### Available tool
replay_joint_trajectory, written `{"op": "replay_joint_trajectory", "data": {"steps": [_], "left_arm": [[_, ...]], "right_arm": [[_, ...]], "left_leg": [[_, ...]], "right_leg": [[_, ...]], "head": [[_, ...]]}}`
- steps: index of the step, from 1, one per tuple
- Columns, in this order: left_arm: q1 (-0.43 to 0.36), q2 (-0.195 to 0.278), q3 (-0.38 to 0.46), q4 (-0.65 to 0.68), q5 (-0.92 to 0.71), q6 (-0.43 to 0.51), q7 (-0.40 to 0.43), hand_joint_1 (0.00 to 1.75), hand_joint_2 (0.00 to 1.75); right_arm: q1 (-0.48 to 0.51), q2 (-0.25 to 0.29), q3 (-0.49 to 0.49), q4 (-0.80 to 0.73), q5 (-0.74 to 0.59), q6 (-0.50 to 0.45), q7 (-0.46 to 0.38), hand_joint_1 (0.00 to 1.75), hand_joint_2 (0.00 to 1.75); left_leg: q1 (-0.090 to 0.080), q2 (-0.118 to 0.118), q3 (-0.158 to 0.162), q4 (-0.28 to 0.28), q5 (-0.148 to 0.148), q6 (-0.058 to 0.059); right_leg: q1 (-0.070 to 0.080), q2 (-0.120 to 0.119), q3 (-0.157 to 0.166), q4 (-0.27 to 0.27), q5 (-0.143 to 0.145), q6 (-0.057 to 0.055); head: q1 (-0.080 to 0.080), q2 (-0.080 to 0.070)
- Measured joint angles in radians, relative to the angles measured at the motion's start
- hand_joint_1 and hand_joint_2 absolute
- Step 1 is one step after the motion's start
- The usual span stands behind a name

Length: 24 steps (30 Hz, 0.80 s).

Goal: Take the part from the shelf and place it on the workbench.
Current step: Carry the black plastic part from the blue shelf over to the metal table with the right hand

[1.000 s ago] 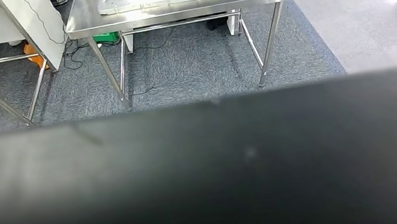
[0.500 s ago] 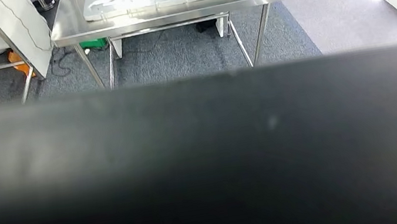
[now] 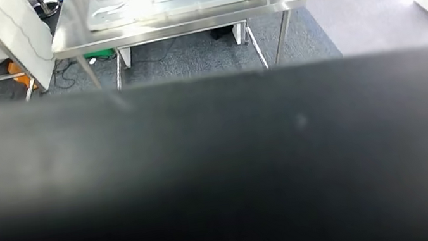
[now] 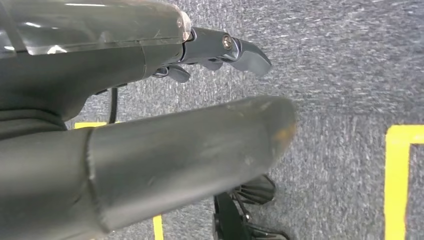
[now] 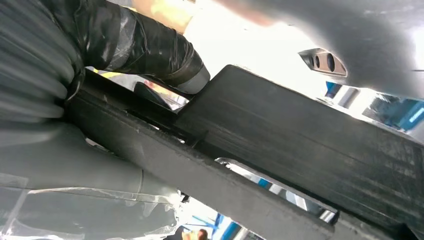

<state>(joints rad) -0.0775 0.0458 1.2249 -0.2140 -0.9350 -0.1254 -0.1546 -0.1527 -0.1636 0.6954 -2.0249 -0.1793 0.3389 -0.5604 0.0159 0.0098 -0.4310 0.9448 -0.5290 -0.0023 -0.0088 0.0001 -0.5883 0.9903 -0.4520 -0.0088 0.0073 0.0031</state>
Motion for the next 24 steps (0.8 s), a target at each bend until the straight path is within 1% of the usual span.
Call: {"op": "replay_joint_trajectory", "data": {"steps": [1,2,3,4,5,6,7,8,9,10,11,12,13,14,15,16,17,18,19,20,21,22,23,24], "left_arm": [[-0.001,0.0,0.0,0.0,0.0,-0.001,-0.001,0.0,0.0],[-0.002,0.001,0.0,0.0,0.0,-0.001,-0.001,0.0,0.0],[-0.004,0.001,0.0,0.0,0.0,-0.002,-0.001,0.0,0.0],[-0.005,0.001,0.0,0.0,0.0,-0.002,-0.002,0.0,0.0],[-0.004,0.001,0.0,0.0,-0.001,-0.002,-0.002,0.0,0.0],[-0.001,0.001,0.001,0.0,-0.001,-0.002,-0.002,0.0,0.0],[0.001,0.001,0.001,0.0,-0.001,-0.002,-0.002,0.0,0.0],[0.003,0.001,0.001,0.0,-0.001,-0.002,-0.002,0.0,0.0],[0.004,0.001,0.001,0.0,-0.001,-0.002,-0.002,0.0,0.0],[0.004,0.002,0.001,0.0,-0.001,-0.002,-0.002,0.0,0.0],[0.005,0.005,0.001,0.0,-0.001,-0.002,-0.002,0.0,0.0],[0.007,0.007,0.001,0.0,-0.001,-0.002,-0.002,0.0,0.0],[0.01,0.01,0.002,0.0,-0.001,-0.002,-0.002,0.0,0.0],[0.012,0.014,0.002,0.0,-0.002,-0.002,-0.002,0.0,0.0],[0.011,0.015,0.002,0.0,-0.002,-0.002,-0.002,0.0,0.0],[0.01,0.017,0.002,0.0,-0.002,-0.001,-0.002,0.0,0.0],[0.007,0.017,0.002,0.0,-0.003,-0.001,-0.002,0.0,0.0],[0.004,0.016,0.002,0.0,-0.003,-0.001,-0.002,0.0,0.0],[0.003,0.015,0.002,0.0,-0.002,-0.001,-0.002,0.0,0.0],[0.003,0.014,0.002,0.0,-0.003,-0.001,-0.002,0.0,0.0],[0.005,0.012,0.002,0.0,-0.003,-0.001,-0.002,0.0,0.0],[0.007,0.01,0.002,0.001,-0.003,-0.001,-0.002,0.0,0.0],[0.008,0.008,0.002,0.001,-0.003,-0.001,-0.002,0.0,0.0],[0.009,0.007,0.003,0.001,-0.003,-0.001,-0.002,0.0,0.0]], "right_arm": [[0.0,0.0,0.0,0.0,0.0,0.0,0.0,1.71,1.75],[0.0,0.0,0.0,-0.001,0.0,0.0,0.0,1.71,1.75],[0.0,0.001,0.0,-0.001,0.0,0.0,0.0,1.71,1.75],[0.001,0.001,0.0,-0.001,0.001,0.0,0.0,1.71,1.75],[0.001,0.002,0.0,-0.001,0.001,0.0,0.0,1.71,1.75],[0.003,0.002,0.0,-0.001,0.001,0.0,0.0,1.71,1.75],[0.003,0.002,0.0,-0.001,0.001,0.0,0.0,1.71,1.75],[0.004,0.002,0.0,-0.001,0.001,0.0,0.0,1.71,1.75],[0.004,0.002,0.0,-0.001,0.001,0.0,0.0,1.71,1.75],[0.005,0.002,0.0,-0.001,0.001,0.0,0.0,1.71,1.75],[0.004,0.002,0.0,-0.001,0.001,0.0,0.0,1.71,1.75],[0.004,0.003,0.0,0.0,0.001,0.0,0.0,1.71,1.75],[0.005,0.003,0.0,0.0,0.001,0.0,-0.001,1.71,1.75],[0.005,0.004,0.0,0.0,0.002,-0.001,-0.001,1.71,1.75],[0.005,0.004,0.0,0.0,0.002,-0.001,-0.001,1.71,1.75],[0.005,0.005,0.0,-0.002,0.002,-0.001,-0.001,1.71,1.75],[0.004,0.005,0.0,-0.003,0.002,-0.001,-0.001,1.71,1.75],[0.003,0.005,-0.001,-0.004,0.002,-0.001,0.0,1.71,1.75],[0.003,0.005,-0.001,-0.004,0.003,-0.001,0.0,1.71,1.75],[0.004,0.005,-0.001,-0.004,0.003,-0.001,0.0,1.71,1.75],[0.006,0.004,-0.001,-0.004,0.003,-0.001,0.0,1.71,1.75],[0.008,0.004,-0.001,-0.004,0.004,-0.002,0.0,1.71,1.75],[0.009,0.004,-0.001,-0.003,0.004,-0.002,0.0,1.71,1.75],[0.01,0.004,-0.002,-0.003,0.006,-0.004,0.001,1.71,1.75]], "left_leg": [[0.001,0.0,0.003,0.014,-0.003,-0.004],[0.002,-0.001,-0.008,0.043,-0.009,-0.007],[0.003,-0.001,-0.036,0.093,-0.024,-0.01],[0.003,-0.002,-0.08,0.163,-0.046,-0.013],[0.003,-0.002,-0.132,0.233,-0.072,-0.014],[0.002,-0.002,-0.178,0.287,-0.097,-0.013],[0.0,-0.002,-0.209,0.309,-0.112,-0.009],[-0.003,-0.002,-0.222,0.294,-0.105,-0.001],[-0.009,-0.003,-0.22,0.248,-0.077,0.01],[-0.018,-0.003,-0.207,0.179,-0.026,0.028],[-0.028,-0.01,-0.192,0.113,0.037,0.048],[-0.038,-0.018,-0.178,0.064,0.082,0.064],[-0.047,-0.026,-0.165,0.032,0.113,0.076],[-0.05,-0.034,-0.156,0.019,0.121,0.08],[-0.051,-0.035,-0.141,0.008,0.114,0.081],[-0.048,-0.034,-0.126,-0.001,0.113,0.081],[-0.045,-0.033,-0.113,-0.008,0.11,0.081],[-0.041,-0.032,-0.101,-0.011,0.106,0.081],[-0.038,-0.03,-0.094,-0.012,0.1,0.079],[-0.035,-0.029,-0.087,-0.012,0.091,0.079],[-0.032,-0.029,-0.078,-0.012,0.082,0.076],[-0.028,-0.029,-0.066,-0.012,0.071,0.072],[-0.024,-0.029,-0.052,-0.012,0.06,0.068],[-0.02,-0.029,-0.036,-0.012,0.047,0.064]], "right_leg": [[-0.001,0.002,0.011,-0.003,0.003,-0.008],[-0.001,0.003,0.022,-0.004,0.0,-0.014],[-0.001,0.003,0.033,-0.005,-0.004,-0.019],[0.001,0.003,0.041,-0.006,-0.011,-0.023],[0.004,0.004,0.048,-0.007,-0.018,-0.026],[0.007,0.006,0.057,-0.008,-0.026,-0.028],[0.01,0.009,0.069,-0.011,-0.034,-0.03],[0.015,0.01,0.084,-0.014,-0.043,-0.031],[0.02,0.012,0.102,-0.021,-0.052,-0.032],[0.025,0.012,0.121,-0.029,-0.06,-0.034],[0.029,0.012,0.139,-0.037,-0.068,-0.035],[0.029,0.016,0.153,-0.045,-0.075,-0.033],[0.028,0.019,0.165,-0.051,-0.08,-0.03],[0.027,0.023,0.173,-0.047,-0.079,-0.026],[0.026,0.026,0.175,-0.036,-0.075,-0.02],[0.026,0.024,0.171,-0.01,-0.068,-0.016],[0.026,0.021,0.153,0.032,-0.061,-0.011],[0.025,0.018,0.121,0.089,-0.064,-0.004],[0.021,0.014,0.078,0.154,-0.079,0.002],[0.016,0.013,0.031,0.214,-0.107,0.008],[0.01,0.012,-0.012,0.258,-0.145,0.015],[0.005,0.011,-0.044,0.275,-0.182,0.021],[0.001,0.01,-0.062,0.265,-0.203,0.026],[-0.003,0.008,-0.068,0.229,-0.198,0.031]], "head": [[0.0,0.0],[-0.002,0.0],[-0.003,0.0],[-0.004,0.0],[-0.005,0.0],[-0.005,0.0],[-0.005,0.0],[-0.005,0.0],[-0.005,0.0],[-0.005,0.0],[-0.004,0.0],[-0.004,0.0],[-0.004,0.0],[-0.004,0.0],[-0.006,0.0],[-0.007,0.0],[-0.008,0.0],[-0.009,0.0],[-0.01,0.0],[-0.01,0.0],[-0.01,0.0],[-0.01,0.0],[-0.01,0.0],[-0.01,0.0]]}}
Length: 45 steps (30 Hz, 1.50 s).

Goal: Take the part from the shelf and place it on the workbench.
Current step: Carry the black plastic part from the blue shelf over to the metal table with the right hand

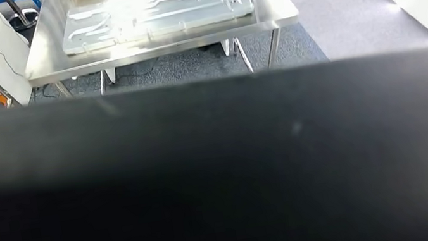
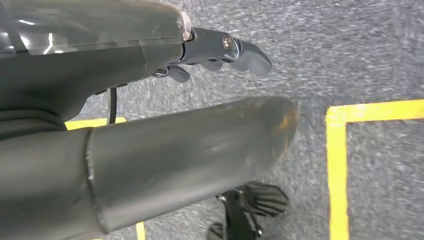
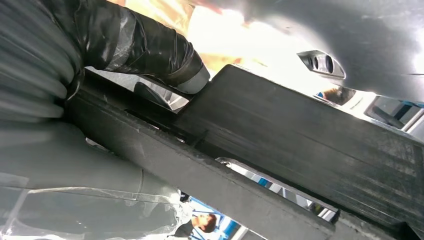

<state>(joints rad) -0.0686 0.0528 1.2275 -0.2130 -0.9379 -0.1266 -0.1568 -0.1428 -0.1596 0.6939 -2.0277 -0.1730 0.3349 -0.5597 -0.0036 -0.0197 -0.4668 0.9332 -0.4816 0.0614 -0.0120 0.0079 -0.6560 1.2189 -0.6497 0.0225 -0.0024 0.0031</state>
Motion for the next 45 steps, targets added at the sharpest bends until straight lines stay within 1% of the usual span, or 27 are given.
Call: {"op": "replay_joint_trajectory", "data": {"steps": [1,3,4,5,7,9,12,14,15,16,18,19,20,24,25,27,28,29,30,32,33,35,39,41,43,44,45], "left_arm": [[0.0,-0.001,0.0,0.0,0.001,0.0,0.0,0.0,0.0],[-0.002,-0.002,0.001,0.0,0.002,0.002,-0.001,0.0,0.0],[-0.002,-0.002,0.001,0.0,0.003,0.003,-0.002,0.0,0.0],[-0.003,-0.002,0.002,0.0,0.003,0.004,-0.002,0.0,0.0],[-0.004,-0.002,0.002,0.0,0.004,0.005,-0.004,0.0,0.0],[-0.007,-0.002,0.002,0.0,0.004,0.006,-0.005,0.0,0.0],[-0.009,-0.002,0.002,0.0,0.004,0.006,-0.005,0.0,0.0],[-0.005,-0.002,0.002,0.0,0.004,0.006,-0.005,0.0,0.0],[-0.003,-0.003,0.002,0.0,0.004,0.006,-0.005,0.0,0.0],[-0.002,-0.003,0.003,0.0,0.004,0.006,-0.005,0.0,0.0],[-0.001,-0.003,0.004,0.001,0.004,0.007,-0.005,0.0,0.0],[0.0,-0.003,0.006,0.001,0.004,0.008,-0.005,0.0,0.0],[0.001,-0.003,0.008,0.001,0.004,0.009,-0.005,0.0,0.0],[-0.002,-0.003,0.016,0.001,0.006,0.009,-0.007,0.0,0.0],[-0.003,-0.004,0.017,0.001,0.007,0.009,-0.008,0.0,0.0],[-0.003,-0.004,0.018,0.001,0.007,0.009,-0.009,0.0,0.0],[-0.002,-0.005,0.019,0.001,0.007,0.009,-0.009,0.0,0.0],[-0.001,-0.005,0.019,0.001,0.007,0.009,-0.009,0.0,0.0],[0.0,-0.005,0.019,0.001,0.007,0.009,-0.009,0.0,0.0],[0.0,-0.007,0.02,0.001,0.008,0.009,-0.009,0.0,0.0],[-0.001,-0.009,0.02,0.002,0.008,0.009,-0.01,0.0,0.0],[-0.004,-0.012,0.021,0.003,0.009,0.009,-0.012,0.0,0.0],[-0.009,-0.014,0.023,0.004,0.009,0.008,-0.013,0.0,0.0],[-0.011,-0.013,0.023,0.004,0.009,0.008,-0.014,0.0,0.0],[-0.01,-0.011,0.024,0.004,0.009,0.008,-0.014,0.0,0.0],[-0.007,-0.011,0.025,0.004,0.009,0.008,-0.014,0.0,0.0],[-0.005,-0.011,0.025,0.004,0.009,0.008,-0.014,0.0,0.0]], "right_arm": [[0.001,0.0,0.0,0.001,0.002,-0.003,0.001,1.71,1.75],[0.004,-0.002,-0.003,0.003,0.008,-0.01,0.002,1.71,1.75],[0.005,-0.002,-0.005,0.005,0.009,-0.012,0.002,1.71,1.75],[0.007,-0.003,-0.006,0.006,0.011,-0.014,0.002,1.71,1.75],[0.007,-0.004,-0.008,0.006,0.011,-0.015,0.002,1.71,1.75],[0.008,-0.004,-0.009,0.006,0.012,-0.015,0.001,1.71,1.75],[0.009,-0.005,-0.009,0.006,0.013,-0.015,0.001,1.71,1.75],[0.01,-0.005,-0.009,0.007,0.013,-0.015,0.001,1.71,1.75],[0.01,-0.005,-0.009,0.008,0.014,-0.015,0.002,1.71,1.75],[0.011,-0.005,-0.009,0.008,0.015,-0.015,0.002,1.71,1.75],[0.011,-0.006,-0.009,0.009,0.02,-0.016,0.002,1.71,1.75],[0.01,-0.006,-0.01,0.01,0.024,-0.017,0.003,1.71,1.75],[0.01,-0.007,-0.01,0.011,0.03,-0.02,0.004,1.71,1.75],[0.005,-0.012,-0.015,0.012,0.062,-0.035,0.011,1.71,1.75],[0.004,-0.015,-0.016,0.013,0.07,-0.038,0.011,1.71,1.75],[0.003,-0.024,-0.018,0.016,0.08,-0.045,0.011,1.71,1.75],[0.005,-0.027,-0.019,0.019,0.082,-0.048,0.011,1.71,1.75],[0.007,-0.03,-0.021,0.021,0.081,-0.051,0.011,1.71,1.75],[0.008,-0.031,-0.021,0.023,0.08,-0.053,0.011,1.71,1.75],[0.008,-0.032,-0.023,0.024,0.078,-0.056,0.01,1.71,1.75],[0.009,-0.033,-0.023,0.024,0.077,-0.057,0.01,1.71,1.75],[0.009,-0.033,-0.023,0.023,0.076,-0.061,0.009,1.71,1.75],[0.009,-0.034,-0.024,0.019,0.072,-0.064,0.009,1.71,1.75],[0.008,-0.034,-0.024,0.017,0.068,-0.065,0.008,1.71,1.75],[0.009,-0.034,-0.024,0.017,0.066,-0.065,0.009,1.71,1.75],[0.01,-0.034,-0.024,0.017,0.066,-0.065,0.009,1.71,1.75],[0.011,-0.034,-0.024,0.017,0.066,-0.065,0.009,1.71,1.75]], "left_leg": [[0.004,-0.001,0.016,0.0,-0.013,-0.005],[0.009,-0.003,0.046,-0.003,-0.039,-0.019],[0.01,-0.003,0.058,-0.009,-0.053,-0.027],[0.009,-0.003,0.071,-0.01,-0.058,-0.035],[0.009,0.0,0.091,-0.005,-0.062,-0.049],[0.012,0.005,0.074,0.057,-0.073,-0.058],[0.015,0.012,-0.054,0.248,-0.157,-0.069],[0.016,0.013,-0.116,0.292,-0.199,-0.07],[0.016,0.013,-0.124,0.266,-0.189,-0.067],[0.015,0.013,-0.119,0.21,-0.147,-0.062],[0.01,0.015,-0.1,0.092,-0.024,-0.049],[0.006,0.017,-0.094,0.058,0.019,-0.043],[0.002,0.017,-0.093,0.046,0.038,-0.038],[0.006,0.007,-0.069,0.026,0.029,-0.015],[0.008,0.004,-0.059,0.02,0.026,-0.009],[0.006,0.001,-0.043,0.018,0.013,0.0],[0.004,-0.002,-0.034,0.019,0.004,0.001],[0.003,-0.004,-0.023,0.019,-0.006,0.002],[0.002,-0.008,-0.009,0.019,-0.016,0.001],[-0.001,-0.013,0.022,0.018,-0.041,-0.002],[-0.004,-0.015,0.034,0.018,-0.053,-0.006],[-0.002,-0.016,0.043,0.017,-0.071,-0.017],[-0.001,-0.008,0.054,0.023,-0.098,-0.038],[0.005,0.002,-0.002,0.131,-0.141,-0.05],[0.015,0.009,-0.104,0.279,-0.178,-0.065],[0.019,0.01,-0.143,0.317,-0.171,-0.07],[0.024,0.012,-0.165,0.318,-0.14,-0.075]], "right_leg": [[-0.003,-0.002,0.003,-0.056,0.039,0.004],[-0.005,-0.008,0.013,-0.176,0.169,0.004],[-0.003,-0.01,0.018,-0.213,0.214,0.0],[-0.003,-0.01,0.023,-0.233,0.235,-0.006],[-0.005,-0.007,0.044,-0.242,0.236,-0.022],[-0.007,-0.008,0.066,-0.244,0.241,-0.038],[-0.004,-0.009,0.083,-0.244,0.225,-0.048],[-0.001,-0.006,0.096,-0.243,0.209,-0.049],[0.0,-0.005,0.107,-0.242,0.2,-0.048],[0.001,-0.005,0.12,-0.241,0.189,-0.046],[0.004,-0.005,0.142,-0.242,0.171,-0.041],[0.004,-0.005,0.148,-0.242,0.163,-0.037],[0.004,-0.004,0.151,-0.243,0.158,-0.031],[0.005,-0.008,0.15,-0.216,0.126,-0.009],[0.005,-0.008,0.124,-0.164,0.103,-0.005],[0.004,-0.008,0.032,-0.012,0.056,-0.003],[0.004,-0.008,-0.014,0.047,0.05,-0.002],[0.005,-0.008,-0.045,0.072,0.065,-0.002],[0.005,-0.008,-0.056,0.056,0.102,-0.004],[0.01,-0.005,-0.028,-0.069,0.21,-0.017],[0.014,-0.003,-0.008,-0.13,0.248,-0.026],[0.021,0.0,0.02,-0.198,0.262,-0.041],[0.014,-0.003,0.054,-0.235,0.235,-0.054],[0.007,-0.008,0.08,-0.25,0.224,-0.057],[0.003,-0.012,0.097,-0.252,0.207,-0.055],[0.001,-0.012,0.107,-0.25,0.197,-0.052],[-0.001,-0.012,0.118,-0.247,0.186,-0.049]], "head": [[0.0,0.0],[0.0,0.0],[0.001,0.0],[0.001,0.0],[0.0,0.0],[0.0,0.0],[0.0,0.0],[0.0,0.0],[0.0,0.0],[0.0,0.0],[0.0,0.0],[0.0,0.0],[0.0,0.0],[0.0,0.0],[0.0,0.0],[0.0,0.0],[0.0,0.0],[0.0,0.0],[0.0,0.0],[0.0,0.0],[0.0,0.0],[0.001,0.0],[0.001,0.0],[0.0,0.0],[-0.001,0.0],[0.0,0.0],[0.0,0.0]]}}
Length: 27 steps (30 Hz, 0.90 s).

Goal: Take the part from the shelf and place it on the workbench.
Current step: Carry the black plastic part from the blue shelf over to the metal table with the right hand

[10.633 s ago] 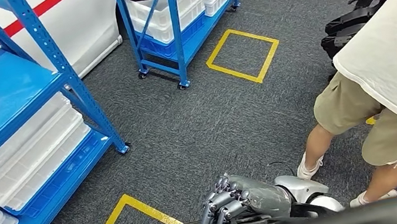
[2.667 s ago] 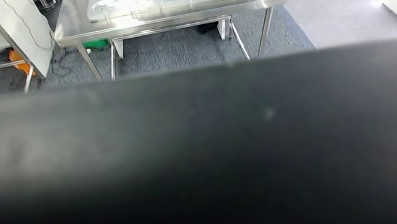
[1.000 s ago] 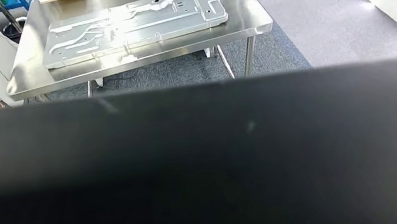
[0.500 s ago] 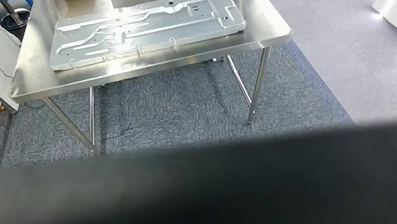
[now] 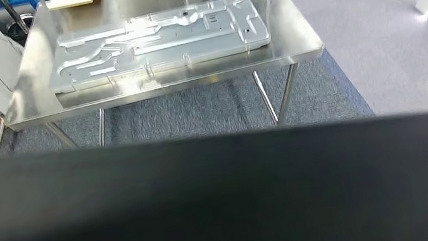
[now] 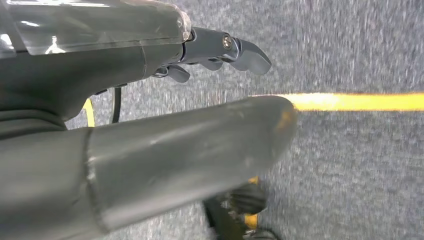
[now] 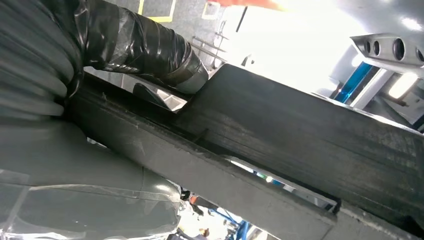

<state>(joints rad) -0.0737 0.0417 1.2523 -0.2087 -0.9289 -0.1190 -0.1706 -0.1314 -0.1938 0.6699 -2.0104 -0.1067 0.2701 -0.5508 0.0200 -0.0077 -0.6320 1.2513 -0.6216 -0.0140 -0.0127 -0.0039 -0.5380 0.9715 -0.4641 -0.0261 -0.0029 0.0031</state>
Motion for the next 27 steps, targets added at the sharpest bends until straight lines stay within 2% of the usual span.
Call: {"op": "replay_joint_trajectory", "data": {"steps": [2,3,4,5,6,8,10,11,13,14,15,16,18,19,20,21,23,25,26,27], "left_arm": [[0.002,0.0,0.0,0.0,0.0,0.0,0.0,0.0,0.0],[0.002,-0.001,0.0,0.0,0.0,0.0,0.0,0.0,0.0],[0.002,-0.001,0.001,0.0,0.0,0.0,0.0,0.0,0.0],[0.001,-0.001,0.001,0.0,0.0,0.0,0.0,0.0,0.0],[0.002,-0.001,0.001,0.0,-0.001,0.0,0.0,0.0,0.0],[0.002,-0.001,0.001,0.0,-0.001,0.0,0.0,0.0,0.0],[0.001,-0.001,0.001,0.0,-0.002,0.0,-0.001,0.0,0.0],[0.0,-0.001,0.001,0.0,-0.002,0.0,-0.001,0.0,0.0],[-0.001,-0.001,0.001,0.0,-0.002,0.0,-0.002,0.0,0.0],[-0.001,-0.001,0.001,0.0,-0.002,0.0,-0.002,0.0,0.0],[0.0,-0.001,0.001,0.0,-0.002,0.0,-0.002,0.0,0.0],[0.0,-0.001,0.001,0.0,-0.002,0.0,-0.001,0.0,0.0],[0.001,-0.002,0.002,0.0,-0.002,0.0,-0.001,0.0,0.0],[-0.001,-0.004,0.002,0.001,-0.002,0.0,-0.001,0.0,0.0],[-0.001,-0.006,0.002,0.001,-0.002,0.0,-0.001,0.0,0.0],[-0.002,-0.008,0.002,0.001,-0.002,0.0,-0.001,0.0,0.0],[-0.003,-0.009,0.002,0.001,-0.002,0.0,-0.001,0.0,0.0],[-0.003,-0.006,0.002,0.001,-0.002,0.0,-0.001,0.0,0.0],[-0.003,-0.004,0.002,0.001,-0.002,0.0,-0.001,0.0,0.0],[-0.004,-0.002,0.003,0.001,-0.003,0.001,-0.001,0.0,0.0]], "right_arm": [[0.0,0.0,0.0,0.0,0.0,0.0,0.0,1.71,1.75],[0.0,0.0,0.0,0.0,0.0,0.0,0.0,1.71,1.75],[-0.001,0.0,0.0,0.0,0.0,0.0,0.0,1.71,1.75],[-0.001,0.0,0.0,0.0,-0.001,0.0,-0.001,1.71,1.75],[-0.001,0.0,0.0,0.0,-0.001,0.0,-0.001,1.71,1.75],[-0.002,0.0,0.0,-0.001,-0.002,0.0,-0.001,1.71,1.75],[-0.003,0.0,0.0,-0.002,-0.002,0.0,-0.002,1.71,1.75],[-0.003,0.0,0.0,-0.002,-0.002,-0.001,-0.003,1.71,1.75],[-0.002,0.0,0.0,-0.003,-0.002,-0.002,-0.005,1.71,1.75],[-0.001,0.0,0.0,-0.003,-0.002,-0.002,-0.007,1.71,1.75],[0.0,0.0,0.0,-0.003,-0.001,-0.002,-0.008,1.71,1.75],[0.0,0.0,0.0,-0.003,-0.001,-0.002,-0.008,1.71,1.75],[0.0,0.0,0.0,-0.003,-0.001,-0.003,-0.009,1.71,1.75],[0.001,0.0,0.0,-0.003,-0.001,-0.003,-0.01,1.71,1.75],[0.001,0.0,0.0,-0.003,0.0,-0.004,-0.011,1.71,1.75],[0.001,0.0,0.0,-0.003,0.0,-0.004,-0.011,1.71,1.75],[0.002,0.0,0.0,-0.004,0.001,-0.004,-0.012,1.71,1.75],[0.0,0.0,0.0,-0.006,0.001,-0.007,-0.014,1.71,1.75],[0.001,0.0,-0.001,-0.011,0.006,-0.013,-0.021,1.71,1.75],[0.001,0.001,-0.001,-0.017,0.013,-0.022,-0.029,1.71,1.75]], "left_leg": [[0.008,0.004,0.008,-0.105,0.114,-0.008],[0.007,0.007,0.021,-0.16,0.158,-0.011],[0.006,0.01,0.034,-0.207,0.182,-0.01],[0.003,0.011,0.04,-0.227,0.185,-0.005],[-0.001,0.011,0.043,-0.232,0.176,0.001],[0.0,0.009,0.049,-0.24,0.169,0.019],[0.001,0.007,0.062,-0.246,0.161,0.037],[0.0,0.007,0.069,-0.248,0.157,0.046],[-0.005,0.006,0.078,-0.248,0.147,0.056],[-0.008,0.005,0.084,-0.248,0.141,0.058],[-0.011,0.003,0.093,-0.248,0.135,0.059],[-0.014,0.001,0.104,-0.248,0.127,0.059],[-0.016,-0.003,0.125,-0.251,0.112,0.057],[-0.019,-0.004,0.132,-0.251,0.106,0.054],[-0.022,-0.005,0.136,-0.252,0.101,0.051],[-0.024,-0.005,0.136,-0.253,0.098,0.049],[-0.027,-0.005,0.136,-0.251,0.097,0.047],[-0.022,-0.007,0.135,-0.253,0.097,0.044],[-0.019,-0.007,0.14,-0.257,0.093,0.038],[-0.015,-0.005,0.125,-0.225,0.077,0.028]], "right_leg": [[-0.005,0.0,0.027,0.007,-0.026,0.01],[-0.005,-0.001,0.038,0.011,-0.038,0.016],[-0.005,0.0,0.043,0.015,-0.047,0.023],[-0.004,0.0,0.044,0.017,-0.053,0.029],[-0.002,0.001,0.043,0.016,-0.055,0.035],[-0.003,0.0,0.047,0.011,-0.061,0.044],[-0.006,0.0,0.034,0.054,-0.086,0.052],[-0.007,0.0,0.006,0.11,-0.11,0.054],[-0.006,0.001,-0.088,0.264,-0.159,0.054],[-0.005,0.001,-0.131,0.319,-0.164,0.052],[-0.003,0.001,-0.156,0.335,-0.145,0.048],[0.0,0.002,-0.158,0.307,-0.104,0.042],[0.01,0.004,-0.12,0.177,-0.003,0.02],[0.016,0.005,-0.101,0.122,0.027,0.01],[0.02,0.006,-0.09,0.089,0.041,0.002],[0.022,0.006,-0.087,0.078,0.041,-0.002],[0.023,0.006,-0.087,0.073,0.041,-0.002],[0.025,0.006,-0.082,0.063,0.033,0.0],[0.021,0.006,-0.073,0.05,0.029,0.0],[0.018,0.005,-0.056,0.034,0.022,-0.002]], "head": [[0.0,0.0],[0.0,0.0],[0.0,0.0],[0.0,0.0],[0.0,0.0],[0.0,0.0],[0.0,0.0],[0.001,0.0],[0.001,0.0],[0.001,0.0],[0.001,0.0],[0.001,0.0],[0.001,0.0],[0.001,0.0],[0.001,0.0],[0.001,0.0],[0.001,0.0],[0.002,0.0],[0.002,0.0],[0.001,0.0]]}}
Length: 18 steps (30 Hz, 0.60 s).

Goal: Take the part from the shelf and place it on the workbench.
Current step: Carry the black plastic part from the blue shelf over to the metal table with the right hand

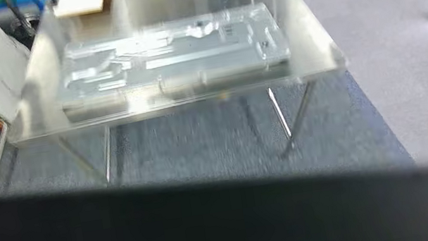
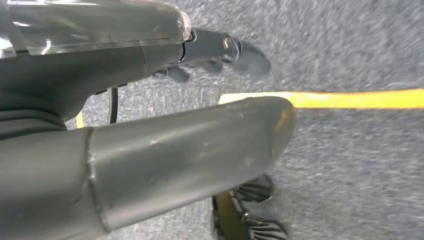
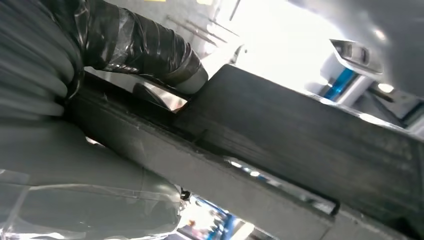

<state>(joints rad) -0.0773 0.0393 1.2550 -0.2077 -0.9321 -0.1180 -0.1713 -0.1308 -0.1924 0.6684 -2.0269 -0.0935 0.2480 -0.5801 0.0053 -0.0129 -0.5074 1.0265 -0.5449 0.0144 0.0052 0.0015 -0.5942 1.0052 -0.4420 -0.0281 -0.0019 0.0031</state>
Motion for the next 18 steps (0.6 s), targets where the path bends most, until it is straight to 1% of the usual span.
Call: {"op": "replay_joint_trajectory", "data": {"steps": [1,2,3,4,5,6,7,8,9,10,11,13,14,15,16,17,18], "left_arm": [[-0.001,0.001,0.0,0.0,-0.001,0.001,0.0,0.0,0.0],[-0.001,0.002,0.0,0.0,-0.002,0.001,0.0,0.0,0.0],[0.0,0.002,0.0,0.0,-0.002,0.002,0.0,0.0,0.0],[0.002,0.003,0.001,0.0,-0.002,0.002,0.0,0.0,0.0],[0.004,0.003,0.001,0.0,-0.003,0.002,0.0,0.0,0.0],[0.005,0.003,0.001,0.0,-0.004,0.001,0.0,0.0,0.0],[0.006,0.003,0.001,0.001,-0.004,0.001,0.0,0.0,0.0],[0.006,0.003,0.001,0.0,-0.005,0.0,0.0,0.0,0.0],[0.006,0.003,0.001,0.0,-0.005,0.0,0.0,0.0,0.0],[0.006,0.004,0.001,0.0,-0.005,0.0,0.0,0.0,0.0],[0.007,0.004,0.001,0.0,-0.005,0.0,0.0,0.0,0.0],[0.008,0.005,0.001,0.0,-0.005,0.0,-0.001,0.0,0.0],[0.007,0.005,0.001,0.0,-0.005,0.0,-0.001,0.0,0.0],[0.006,0.005,0.001,0.0,-0.005,0.0,-0.001,0.0,0.0],[0.005,0.005,0.001,0.0,-0.005,0.0,-0.001,0.0,0.0],[0.004,0.005,0.001,0.0,-0.005,0.0,-0.001,0.0,0.0],[0.004,0.005,0.001,0.0,-0.005,0.0,-0.001,0.0,0.0]], "right_arm": [[0.001,0.001,-0.001,-0.005,0.008,-0.008,-0.008,1.71,1.75],[0.002,0.003,-0.001,-0.01,0.015,-0.016,-0.016,1.71,1.75],[0.003,0.004,-0.001,-0.011,0.019,-0.019,-0.018,1.71,1.75],[0.004,0.004,-0.002,-0.011,0.021,-0.019,-0.018,1.71,1.75],[0.005,0.004,-0.002,-0.011,0.021,-0.019,-0.019,1.71,1.75],[0.006,0.004,-0.002,-0.011,0.021,-0.018,-0.02,1.71,1.75],[0.006,0.004,-0.002,-0.011,0.021,-0.017,-0.021,1.71,1.75],[0.007,0.004,-0.002,-0.011,0.021,-0.017,-0.023,1.71,1.75],[0.007,0.004,-0.002,-0.012,0.021,-0.018,-0.024,1.71,1.75],[0.008,0.004,-0.002,-0.012,0.022,-0.019,-0.025,1.71,1.75],[0.009,0.004,-0.002,-0.012,0.023,-0.02,-0.025,1.71,1.75],[0.01,0.004,-0.002,-0.014,0.025,-0.022,-0.025,1.71,1.75],[0.009,0.004,-0.002,-0.016,0.025,-0.023,-0.025,1.71,1.75],[0.009,0.004,-0.002,-0.018,0.025,-0.023,-0.025,1.71,1.75],[0.01,0.004,-0.002,-0.019,0.025,-0.024,-0.025,1.71,1.75],[0.011,0.004,-0.002,-0.019,0.025,-0.024,-0.025,1.71,1.75],[0.012,0.004,-0.002,-0.019,0.025,-0.025,-0.025,1.71,1.75]], "left_leg": [[0.003,0.003,-0.028,0.053,-0.022,-0.01],[0.005,0.005,-0.068,0.12,-0.045,-0.02],[0.009,0.007,-0.118,0.194,-0.059,-0.028],[0.012,0.007,-0.148,0.223,-0.049,-0.032],[0.015,0.007,-0.161,0.216,-0.021,-0.035],[0.018,0.007,-0.156,0.173,0.025,-0.037],[0.02,0.008,-0.14,0.111,0.074,-0.038],[0.019,0.009,-0.123,0.056,0.109,-0.037],[0.017,0.01,-0.11,0.012,0.128,-0.033],[0.014,0.011,-0.104,-0.009,0.129,-0.027],[0.01,0.011,-0.103,-0.014,0.123,-0.021],[0.013,0.01,-0.095,-0.024,0.116,-0.008],[0.015,0.01,-0.089,-0.027,0.112,0.0],[0.017,0.01,-0.081,-0.03,0.108,0.008],[0.017,0.01,-0.073,-0.032,0.103,0.015],[0.015,0.01,-0.067,-0.031,0.096,0.02],[0.014,0.01,-0.059,-0.031,0.09,0.022]], "right_leg": [[-0.004,-0.001,0.016,-0.011,-0.005,-0.003],[-0.009,-0.002,0.033,-0.024,-0.011,-0.006],[-0.01,-0.003,0.046,-0.027,-0.019,-0.008],[-0.01,-0.002,0.053,-0.027,-0.027,-0.007],[-0.012,-0.001,0.062,-0.025,-0.035,-0.005],[-0.013,-0.001,0.074,-0.023,-0.045,-0.001],[-0.014,0.0,0.084,-0.022,-0.055,0.004],[-0.014,0.0,0.09,-0.019,-0.064,0.009],[-0.013,0.0,0.091,-0.017,-0.071,0.015],[-0.012,0.001,0.09,-0.016,-0.074,0.02],[-0.011,0.001,0.089,-0.018,-0.076,0.025],[-0.012,0.0,0.093,-0.019,-0.083,0.035],[-0.013,0.0,0.09,-0.002,-0.094,0.039],[-0.014,-0.001,0.074,0.037,-0.113,0.043],[-0.016,-0.001,0.042,0.1,-0.139,0.044],[-0.016,-0.001,-0.003,0.177,-0.166,0.046],[-0.017,-0.001,-0.048,0.246,-0.184,0.048]], "head": [[-0.002,0.0],[-0.004,0.0],[-0.006,0.0],[-0.006,0.0],[-0.006,0.0],[-0.006,0.0],[-0.006,0.0],[-0.006,0.0],[-0.007,0.0],[-0.007,0.0],[-0.008,0.0],[-0.008,0.0],[-0.008,0.0],[-0.008,0.0],[-0.008,0.0],[-0.008,0.0],[-0.008,0.0]]}}
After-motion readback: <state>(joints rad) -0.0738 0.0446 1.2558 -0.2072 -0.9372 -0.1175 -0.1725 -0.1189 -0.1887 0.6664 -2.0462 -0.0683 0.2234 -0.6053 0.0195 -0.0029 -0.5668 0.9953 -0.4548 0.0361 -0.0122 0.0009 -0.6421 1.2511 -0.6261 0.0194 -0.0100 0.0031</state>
